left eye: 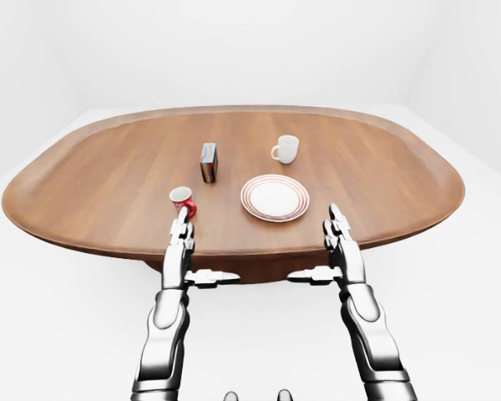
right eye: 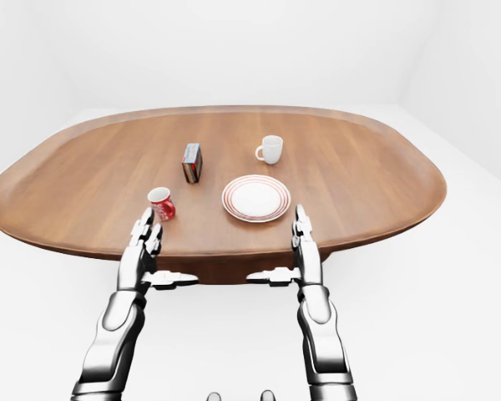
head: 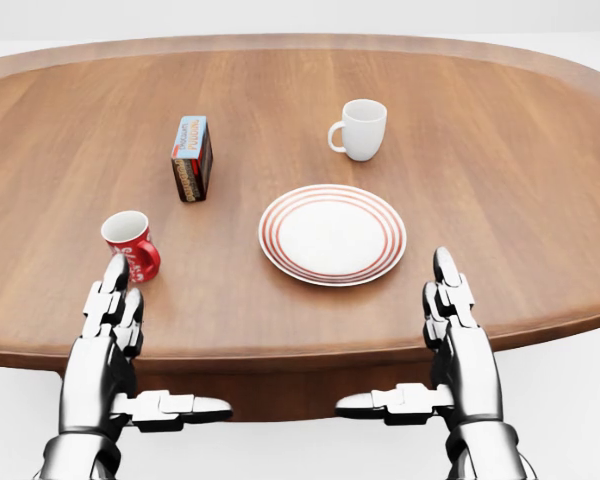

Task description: Pick up the red mug and put it on the plate

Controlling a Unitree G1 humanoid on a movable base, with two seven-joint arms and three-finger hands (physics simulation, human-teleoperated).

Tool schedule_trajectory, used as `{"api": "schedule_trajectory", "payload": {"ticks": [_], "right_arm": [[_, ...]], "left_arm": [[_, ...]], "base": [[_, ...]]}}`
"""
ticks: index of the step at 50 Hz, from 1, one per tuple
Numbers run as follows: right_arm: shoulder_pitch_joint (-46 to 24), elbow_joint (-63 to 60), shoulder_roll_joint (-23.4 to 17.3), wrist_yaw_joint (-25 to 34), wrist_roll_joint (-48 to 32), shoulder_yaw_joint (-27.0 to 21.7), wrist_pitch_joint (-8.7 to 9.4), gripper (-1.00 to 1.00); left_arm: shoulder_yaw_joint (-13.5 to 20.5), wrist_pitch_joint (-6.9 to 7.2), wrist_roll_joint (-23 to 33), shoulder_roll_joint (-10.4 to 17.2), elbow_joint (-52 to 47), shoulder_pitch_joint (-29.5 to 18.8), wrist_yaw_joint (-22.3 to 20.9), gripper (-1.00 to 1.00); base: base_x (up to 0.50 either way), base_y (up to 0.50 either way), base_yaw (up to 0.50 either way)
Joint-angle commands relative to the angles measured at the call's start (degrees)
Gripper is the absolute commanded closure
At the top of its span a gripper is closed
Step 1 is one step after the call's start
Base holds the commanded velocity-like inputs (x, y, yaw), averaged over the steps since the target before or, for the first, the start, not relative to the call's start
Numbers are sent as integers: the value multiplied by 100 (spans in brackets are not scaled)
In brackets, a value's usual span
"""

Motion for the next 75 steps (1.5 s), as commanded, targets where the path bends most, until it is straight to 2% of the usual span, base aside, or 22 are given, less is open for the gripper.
{"api": "schedule_trajectory", "payload": {"ticks": [1,2,7,9,11,12,14,16,19,22,23,24,25,28,33,35,40,47,75], "right_arm": [[57,-155,-70,150,117,-191,85,-100],[23,-62,-73,150,118,-197,32,-100],[52,-201,-70,141,119,-177,131,-100],[54,-175,-83,159,142,-205,87,-100],[37,-316,-121,154,253,-332,177,-100],[51,-720,-182,115,347,-481,399,-100],[77,-1284,-260,82,488,-727,416,-100],[134,-2058,-387,88,713,-1098,416,-100],[247,-2968,-460,131,967,-1621,416,-100],[232,-3387,-498,168,1100,-2031,416,-100],[174,-3556,-538,135,1270,-2285,416,-100],[167,-3568,-535,139,1275,-2304,416,-100],[123,-3661,-597,77,1311,-2465,416,-100],[107,-3781,-654,89,1450,-2687,416,-100],[186,-3890,-719,166,1794,-3186,416,-100],[205,-3892,-752,202,2190,-3518,416,-100],[258,-3903,-826,203,2349,-3605,416,-100],[315,-3700,-747,347,2075,-3396,416,-100],[396,-3633,-708,365,2154,-3508,416,-100]], "left_arm": [[239,139,-129,93,-279,35,-144,-100],[234,107,-115,86,-256,38,-131,-100],[227,81,-114,85,-239,62,-136,-100],[240,175,-131,93,-356,80,-138,-100],[279,292,-158,118,-504,66,-152,-100],[388,421,-229,181,-723,27,-175,-100],[668,421,-396,283,-1017,-91,-150,-100],[1157,421,-714,495,-1404,-285,-96,-100],[1679,421,-1083,733,-1785,-465,45,-100],[1921,421,-1237,887,-1961,-532,100,-100],[2132,421,-1371,974,-2066,-558,161,-100],[2139,421,-1387,987,-2071,-557,172,-100],[2307,421,-1469,1010,-1990,-572,250,-100],[2507,421,-1724,1090,-1800,-585,388,-100],[2909,421,-2101,1451,-1317,-665,596,-100],[3034,421,-2245,1565,-955,-691,612,-100],[3078,421,-2404,1716,-1018,-671,739,-100],[2959,421,-2343,1663,-943,-663,723,-100],[2923,421,-2309,1624,-953,-641,707,-100]], "base": [[0,0,0],[0,0,0],[0,0,0],[0,0,0],[0,0,0],[0,0,0],[0,0,0],[0,0,0],[0,0,0],[0,0,0],[0,0,0],[0,0,0],[0,0,0],[0,0,0],[0,0,0],[0,0,0],[0,0,0],[0,0,0],[31,0,0]]}}
